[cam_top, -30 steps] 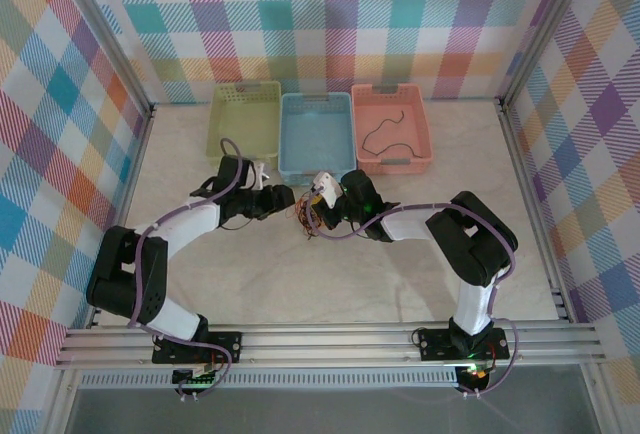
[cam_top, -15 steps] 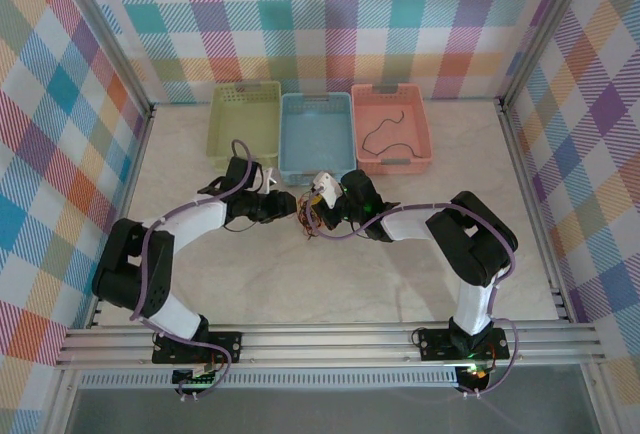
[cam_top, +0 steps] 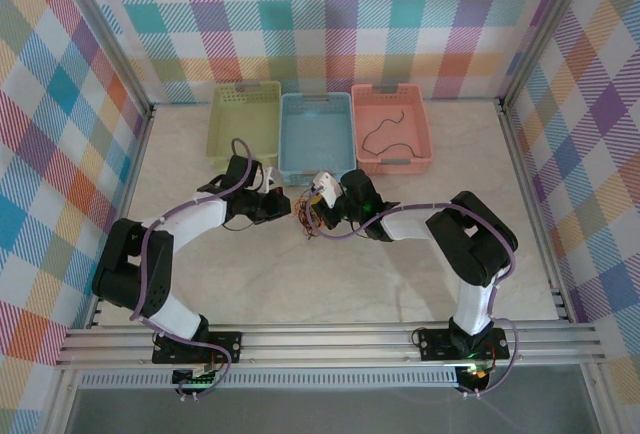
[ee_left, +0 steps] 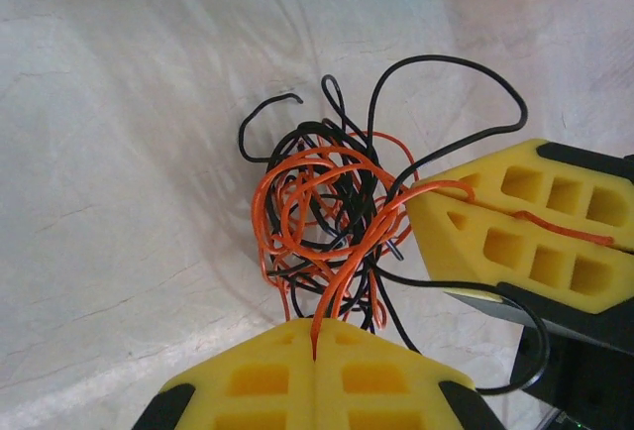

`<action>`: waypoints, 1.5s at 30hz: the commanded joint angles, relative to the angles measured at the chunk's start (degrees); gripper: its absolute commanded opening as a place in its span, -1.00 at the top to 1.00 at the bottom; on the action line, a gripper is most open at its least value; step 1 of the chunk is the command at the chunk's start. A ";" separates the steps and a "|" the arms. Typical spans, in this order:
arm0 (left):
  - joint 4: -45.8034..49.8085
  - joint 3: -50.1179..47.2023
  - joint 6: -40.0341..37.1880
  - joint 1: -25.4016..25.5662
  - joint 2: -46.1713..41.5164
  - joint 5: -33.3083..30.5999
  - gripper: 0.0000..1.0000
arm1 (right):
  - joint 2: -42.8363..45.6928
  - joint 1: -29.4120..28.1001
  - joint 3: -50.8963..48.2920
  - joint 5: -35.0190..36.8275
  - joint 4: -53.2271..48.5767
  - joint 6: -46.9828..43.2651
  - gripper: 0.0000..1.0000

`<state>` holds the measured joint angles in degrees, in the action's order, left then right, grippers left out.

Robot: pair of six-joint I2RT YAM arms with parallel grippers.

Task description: Untangle the cables

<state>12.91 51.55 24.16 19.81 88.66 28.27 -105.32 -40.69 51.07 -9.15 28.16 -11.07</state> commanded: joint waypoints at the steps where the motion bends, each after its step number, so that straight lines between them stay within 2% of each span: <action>1: 2.50 0.93 -0.70 0.32 -5.42 -1.54 1.00 | 1.07 -0.14 1.14 1.02 -0.29 0.66 0.71; 7: 7.10 1.16 0.79 0.46 -10.12 -2.08 1.00 | 1.90 -0.12 0.73 1.66 0.04 1.44 0.02; 10: 8.97 1.43 0.48 0.58 -12.20 -2.88 1.00 | 3.21 -0.16 -0.65 1.52 2.13 1.71 -0.06; 17: 11.21 2.27 0.04 0.75 -13.79 -3.22 1.00 | 6.66 -0.17 -4.17 0.38 7.01 1.14 0.03; 23: 10.49 2.44 0.20 0.93 -14.64 -2.14 1.00 | 8.42 -0.18 -6.30 -1.35 10.45 0.22 0.39; 32: 11.28 3.38 0.27 1.28 -15.81 -1.71 1.00 | 6.02 -0.18 -3.22 -5.49 5.64 0.44 0.36; 37: 11.80 3.82 0.53 1.37 -16.17 -2.43 1.00 | 6.64 -0.18 -4.24 -8.66 7.26 0.09 0.37; 45: 11.88 3.73 1.00 1.54 -17.24 -2.70 1.00 | 7.21 -0.18 -5.14 -9.52 9.96 0.10 0.40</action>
<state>23.99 53.52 24.56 20.62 73.30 25.61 -98.63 -40.69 46.06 -16.19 34.81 -10.39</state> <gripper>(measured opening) 0.050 0.308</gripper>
